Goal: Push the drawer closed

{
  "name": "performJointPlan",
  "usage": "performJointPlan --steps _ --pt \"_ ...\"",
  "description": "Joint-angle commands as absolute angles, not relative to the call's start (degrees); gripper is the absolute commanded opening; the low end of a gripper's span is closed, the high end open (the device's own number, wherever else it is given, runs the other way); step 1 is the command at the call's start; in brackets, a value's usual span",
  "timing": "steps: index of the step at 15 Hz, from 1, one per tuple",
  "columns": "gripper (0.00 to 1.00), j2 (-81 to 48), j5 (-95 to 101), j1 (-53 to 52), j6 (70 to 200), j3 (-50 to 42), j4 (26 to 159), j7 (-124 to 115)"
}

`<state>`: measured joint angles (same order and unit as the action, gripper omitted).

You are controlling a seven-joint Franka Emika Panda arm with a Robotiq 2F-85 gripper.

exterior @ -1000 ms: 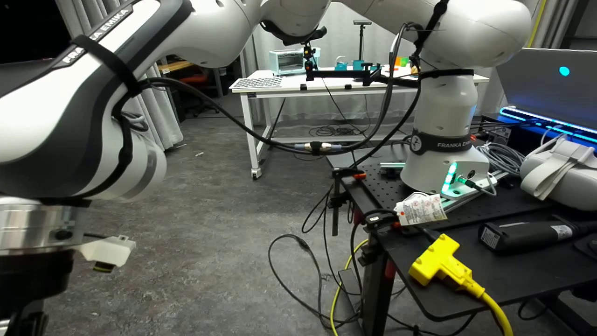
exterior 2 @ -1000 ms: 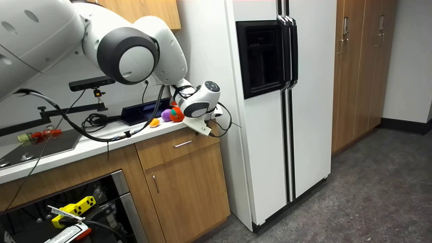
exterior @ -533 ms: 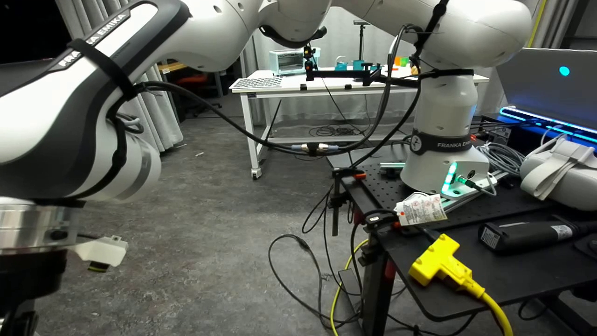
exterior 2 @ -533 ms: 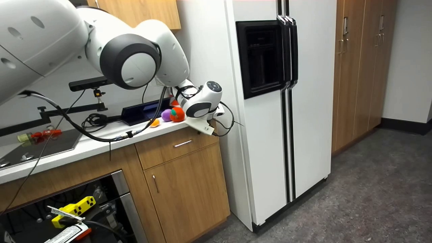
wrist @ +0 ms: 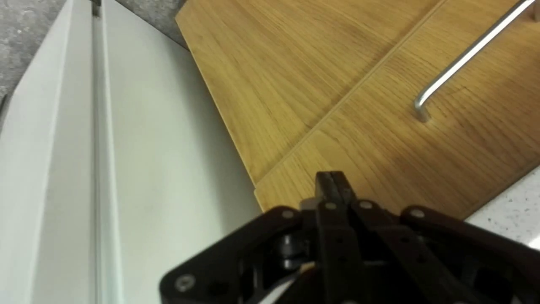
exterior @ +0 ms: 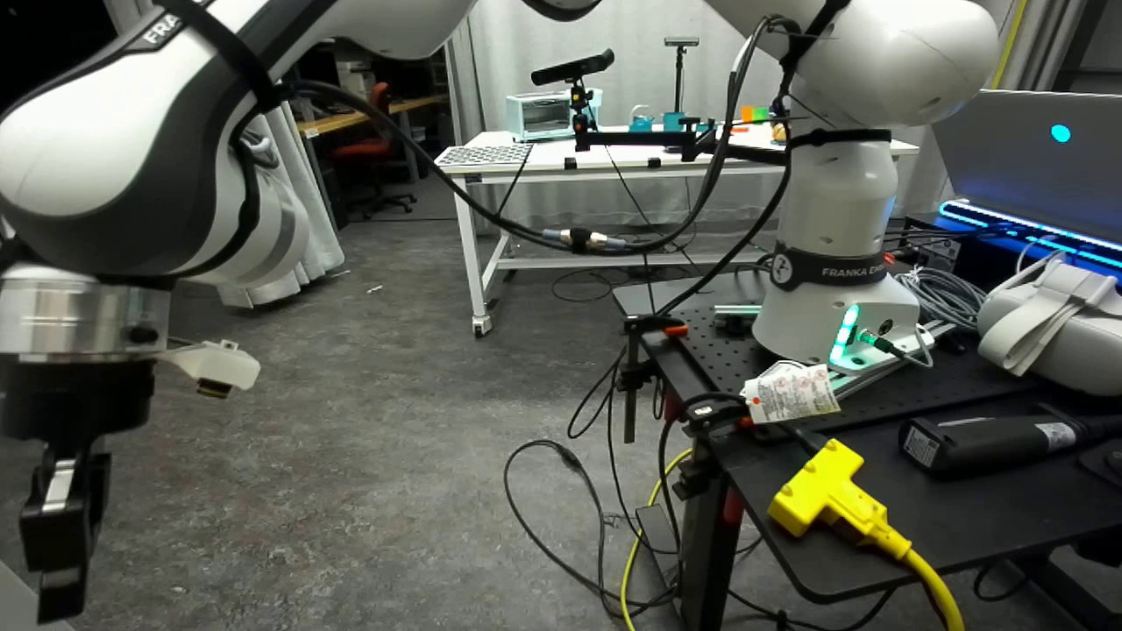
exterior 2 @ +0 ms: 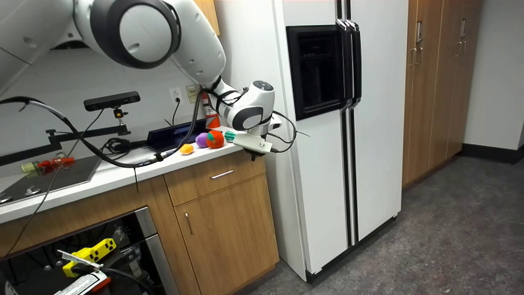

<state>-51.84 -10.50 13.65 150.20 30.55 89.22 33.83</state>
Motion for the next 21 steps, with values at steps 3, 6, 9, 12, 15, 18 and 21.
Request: performJointPlan --steps 3,6,9,12,15,18,21 --pt "0.0 -33.8 -12.96 17.04 149.39 28.89 105.83 35.31" --pt "0.0 -25.54 -16.91 18.62 149.78 30.13 111.93 37.15" --pt "0.0 -17.85 -23.58 18.69 149.86 30.35 116.29 40.29" --pt "0.0 -11.15 -31.6 16.9 149.51 28.79 119.56 44.7" --pt "0.0 -5.72 -38.64 13.77 148.39 25.53 122.35 48.87" --pt "0.0 -1.54 -42.9 9.23 147.66 20.67 125.19 51.92" --pt "0.34 1.43 -44.1 4.86 145.9 15.87 127.49 53.32"
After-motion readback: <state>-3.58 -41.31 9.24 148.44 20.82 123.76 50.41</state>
